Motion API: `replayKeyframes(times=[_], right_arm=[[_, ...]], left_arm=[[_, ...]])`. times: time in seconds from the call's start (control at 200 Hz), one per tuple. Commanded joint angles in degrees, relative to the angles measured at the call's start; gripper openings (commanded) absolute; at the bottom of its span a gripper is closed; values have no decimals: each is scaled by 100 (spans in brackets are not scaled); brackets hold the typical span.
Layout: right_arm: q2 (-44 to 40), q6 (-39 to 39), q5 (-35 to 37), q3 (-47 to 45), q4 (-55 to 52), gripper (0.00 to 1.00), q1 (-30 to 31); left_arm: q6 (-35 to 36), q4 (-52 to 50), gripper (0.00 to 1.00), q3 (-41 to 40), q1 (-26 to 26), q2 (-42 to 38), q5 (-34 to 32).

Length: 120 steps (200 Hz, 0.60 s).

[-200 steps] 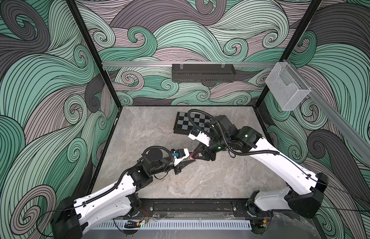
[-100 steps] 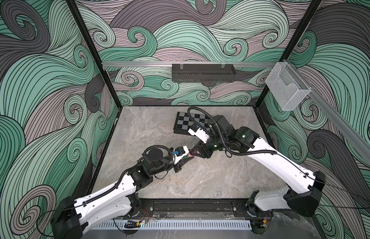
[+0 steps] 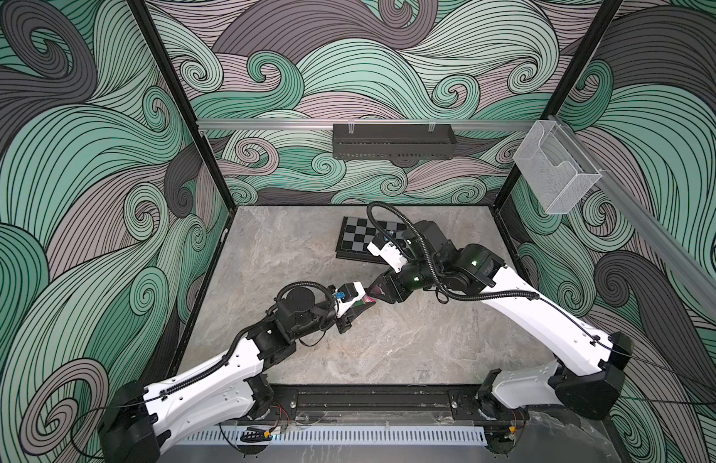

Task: Close the paint jar lid
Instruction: Screw the lid onto the paint jar.

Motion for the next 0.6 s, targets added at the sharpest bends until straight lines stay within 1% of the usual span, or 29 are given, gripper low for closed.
replayKeyframes(times=[0.0, 0.195, 0.275, 0.375, 0.53, 0.595], right_arm=[[89, 21, 126, 225, 30, 56, 15], [-68, 21, 165, 300, 19, 71, -220], [-166, -166, 82, 234, 17, 77, -362], [-302, -975, -165, 132, 25, 84, -463], [-569, -2575, -869, -88, 77, 86, -547], [-737, -3364, -1255, -280, 73, 86, -548]], left_arm=[[8, 221, 2, 22, -11, 17, -70], [-6, 230, 2, -3, -11, 9, -69], [-17, 230, 2, -3, -12, -2, -46], [-20, 189, 1, 3, -11, -20, 130], [-110, 28, 2, -3, -11, -69, 386], [-152, -82, 2, 6, -2, -57, 507]])
